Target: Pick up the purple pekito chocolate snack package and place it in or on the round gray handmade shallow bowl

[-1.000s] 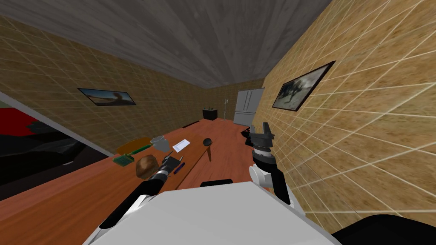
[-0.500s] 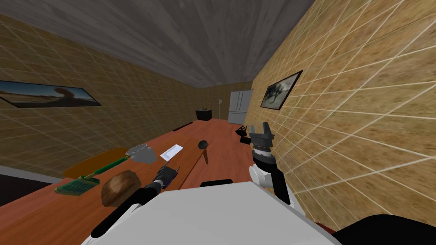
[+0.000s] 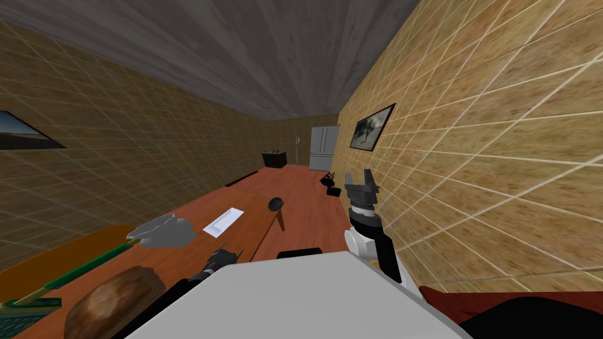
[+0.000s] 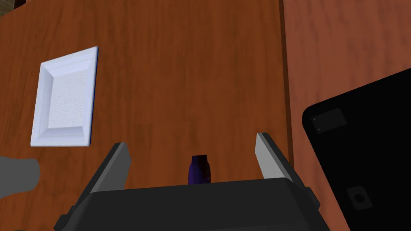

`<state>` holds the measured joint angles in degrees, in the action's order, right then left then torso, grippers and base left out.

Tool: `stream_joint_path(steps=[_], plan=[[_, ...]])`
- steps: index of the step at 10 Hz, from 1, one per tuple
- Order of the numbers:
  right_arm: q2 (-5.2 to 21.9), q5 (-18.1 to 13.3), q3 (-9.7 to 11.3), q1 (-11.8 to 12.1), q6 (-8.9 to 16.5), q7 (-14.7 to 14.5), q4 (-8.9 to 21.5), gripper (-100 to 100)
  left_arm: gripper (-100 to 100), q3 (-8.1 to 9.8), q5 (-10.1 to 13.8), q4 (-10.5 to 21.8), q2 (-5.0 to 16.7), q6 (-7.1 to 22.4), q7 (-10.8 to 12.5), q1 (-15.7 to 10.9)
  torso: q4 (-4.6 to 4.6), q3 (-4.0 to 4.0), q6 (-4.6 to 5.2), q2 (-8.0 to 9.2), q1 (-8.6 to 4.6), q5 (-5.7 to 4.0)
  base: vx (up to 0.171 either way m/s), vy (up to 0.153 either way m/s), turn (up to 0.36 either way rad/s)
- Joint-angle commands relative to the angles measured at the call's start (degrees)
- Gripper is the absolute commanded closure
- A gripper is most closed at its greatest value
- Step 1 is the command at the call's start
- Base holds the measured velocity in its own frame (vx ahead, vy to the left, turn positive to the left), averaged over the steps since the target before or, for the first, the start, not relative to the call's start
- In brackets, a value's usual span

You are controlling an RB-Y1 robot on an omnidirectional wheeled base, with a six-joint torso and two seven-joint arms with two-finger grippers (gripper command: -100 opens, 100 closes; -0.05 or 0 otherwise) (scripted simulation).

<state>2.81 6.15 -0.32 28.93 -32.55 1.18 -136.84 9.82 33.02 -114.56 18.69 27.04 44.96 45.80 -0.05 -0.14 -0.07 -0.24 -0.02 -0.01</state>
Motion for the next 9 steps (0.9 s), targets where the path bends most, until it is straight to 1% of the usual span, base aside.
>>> stream_joint_path(steps=[1,2,3,4,5,7,8,9], plan=[[0.0,0.0,0.0,0.0,0.0,0.0,0.0,0,-100,1.01,2.86,2.31,1.41,2.86,1.35,1.68,0.0,0.0,0.0,0.0,0.0,0.0,0.068,0.052,-0.345],[0.0,0.0,0.0,0.0,0.0,0.0,0.0,0,-100,1.01,3.12,2.31,1.41,3.69,1.35,1.68,-0.01,-0.04,0.01,-0.07,0.1,0.02,0.053,0.046,-0.118],[0.0,0.0,-0.01,0.01,0.0,0.0,0.0,0,-100,1.51,4.9,3.72,2.1,5.34,2.01,2.97,-0.01,-0.04,-0.03,-0.06,0.07,0.01,0.047,0.031,-0.225],[0.0,0.0,0.0,0.0,0.0,0.0,0.0,0,-100,1.51,4.9,3.72,2.1,5.74,2.01,2.97,-0.01,-0.02,-0.01,-0.04,0.02,0.0,0.033,0.029,-0.101],[0.0,0.0,-0.01,0.01,0.0,0.0,0.0,0,-100,1.98,6.61,5.1,2.8,7.7,2.59,4.24,0.0,-0.01,-0.03,-0.01,0.0,0.0,0.041,0.023,-0.182],[0.0,0.0,0.0,0.0,0.0,0.0,0.0,0,-100,2.85,9.79,7.71,4.22,10.86,3.52,6.67,-0.01,-0.04,0.01,-0.08,0.05,0.01,0.067,0.051,-0.298],[0.0,0.0,-0.01,0.01,0.0,0.0,0.0,0,-100,2.85,9.79,7.71,4.22,11.29,3.52,6.67,-0.02,-0.06,-0.02,-0.11,0.1,0.02,0.044,0.048,-0.047],[0.0,0.0,-0.01,0.01,0.0,0.0,0.0,0,-100,3.25,11.24,8.92,4.93,12.9,3.89,7.81,-0.02,-0.04,-0.05,-0.06,0.04,0.01,0.03,0.029,-0.15]])
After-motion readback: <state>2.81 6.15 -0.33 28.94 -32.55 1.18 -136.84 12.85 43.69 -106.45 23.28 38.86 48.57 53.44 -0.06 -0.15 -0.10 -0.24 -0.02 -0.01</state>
